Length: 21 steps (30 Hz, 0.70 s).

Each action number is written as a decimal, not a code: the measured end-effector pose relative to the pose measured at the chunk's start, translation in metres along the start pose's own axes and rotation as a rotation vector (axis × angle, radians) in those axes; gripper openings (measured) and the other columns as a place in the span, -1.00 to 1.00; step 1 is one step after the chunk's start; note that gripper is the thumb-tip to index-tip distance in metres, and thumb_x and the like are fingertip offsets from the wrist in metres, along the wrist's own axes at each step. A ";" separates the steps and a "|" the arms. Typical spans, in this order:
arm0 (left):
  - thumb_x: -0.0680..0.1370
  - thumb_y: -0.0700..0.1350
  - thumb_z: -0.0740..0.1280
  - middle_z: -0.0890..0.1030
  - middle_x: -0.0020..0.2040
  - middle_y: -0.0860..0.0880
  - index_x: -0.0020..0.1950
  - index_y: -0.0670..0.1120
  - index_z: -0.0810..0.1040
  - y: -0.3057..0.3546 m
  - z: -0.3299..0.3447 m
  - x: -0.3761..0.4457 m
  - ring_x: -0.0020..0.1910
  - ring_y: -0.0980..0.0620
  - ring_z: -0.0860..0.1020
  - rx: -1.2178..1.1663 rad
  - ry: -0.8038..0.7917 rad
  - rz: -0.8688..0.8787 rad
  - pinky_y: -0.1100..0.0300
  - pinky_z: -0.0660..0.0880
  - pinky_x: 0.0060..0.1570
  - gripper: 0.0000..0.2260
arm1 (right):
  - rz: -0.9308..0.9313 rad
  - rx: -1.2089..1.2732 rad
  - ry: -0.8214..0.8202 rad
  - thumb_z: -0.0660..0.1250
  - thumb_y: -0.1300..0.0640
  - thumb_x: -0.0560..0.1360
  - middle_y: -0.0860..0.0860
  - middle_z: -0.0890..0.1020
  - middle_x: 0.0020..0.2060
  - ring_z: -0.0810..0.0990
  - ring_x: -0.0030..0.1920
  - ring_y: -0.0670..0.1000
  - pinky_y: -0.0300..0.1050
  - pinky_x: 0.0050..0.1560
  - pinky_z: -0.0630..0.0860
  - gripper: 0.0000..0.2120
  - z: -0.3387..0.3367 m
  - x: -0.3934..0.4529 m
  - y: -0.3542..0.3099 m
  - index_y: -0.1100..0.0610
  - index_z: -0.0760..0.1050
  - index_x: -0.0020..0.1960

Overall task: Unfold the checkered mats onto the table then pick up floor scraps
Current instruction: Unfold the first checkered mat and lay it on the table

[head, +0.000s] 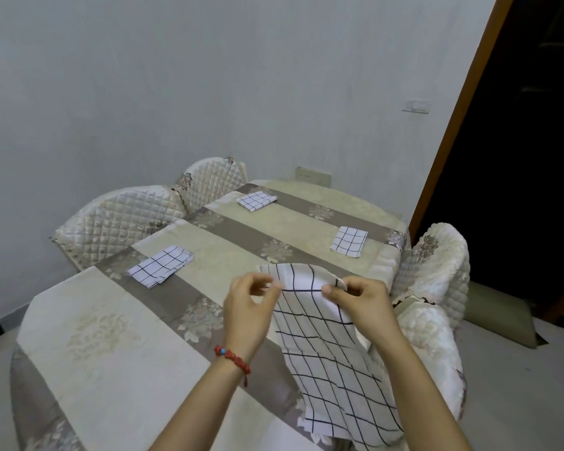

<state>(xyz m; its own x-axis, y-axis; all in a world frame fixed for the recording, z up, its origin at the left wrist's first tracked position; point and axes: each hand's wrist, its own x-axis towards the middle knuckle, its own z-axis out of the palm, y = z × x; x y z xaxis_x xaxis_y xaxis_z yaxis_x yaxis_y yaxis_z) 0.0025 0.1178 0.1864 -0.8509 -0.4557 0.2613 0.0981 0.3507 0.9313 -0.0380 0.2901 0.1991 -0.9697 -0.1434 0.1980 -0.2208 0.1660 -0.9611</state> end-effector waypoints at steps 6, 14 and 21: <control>0.38 0.04 0.40 0.57 -0.40 0.06 -0.28 -0.06 0.60 0.021 0.016 -0.022 -0.33 0.11 0.52 -0.141 -0.169 -0.093 0.08 0.52 -0.22 -0.82 | -0.065 -0.234 -0.038 0.48 0.11 0.32 -0.13 0.35 -0.66 0.27 -0.54 -0.15 -0.35 -0.52 0.18 -0.64 0.016 -0.003 -0.005 0.07 0.36 -0.52; 0.38 -0.04 0.43 0.64 -0.34 0.04 -0.29 -0.06 0.61 0.021 0.018 -0.021 -0.34 0.18 0.58 -0.253 -0.199 -0.223 0.20 0.57 -0.30 -0.89 | -0.195 -0.495 -0.123 0.43 0.12 0.29 -0.28 0.48 -0.53 0.41 -0.44 -0.19 -0.36 -0.42 0.30 -0.62 0.028 -0.008 -0.002 0.01 0.24 -0.51; 0.47 -0.21 0.35 0.57 -0.39 -0.11 -0.32 -0.20 0.60 0.017 0.014 -0.020 -0.37 -0.01 0.56 -0.420 -0.221 -0.321 0.15 0.60 -0.30 -0.83 | -0.170 -0.373 -0.172 0.45 0.10 0.30 -0.21 0.47 -0.55 0.38 -0.47 -0.15 -0.37 -0.43 0.28 -0.70 0.031 -0.013 0.004 0.02 0.35 -0.47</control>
<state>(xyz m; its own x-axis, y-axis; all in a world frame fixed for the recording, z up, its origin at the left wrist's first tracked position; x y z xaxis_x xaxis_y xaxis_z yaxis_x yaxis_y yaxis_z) 0.0140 0.1440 0.1932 -0.9551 -0.2883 -0.0681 -0.0245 -0.1525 0.9880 -0.0233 0.2621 0.1872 -0.8919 -0.3538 0.2818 -0.4286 0.4621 -0.7764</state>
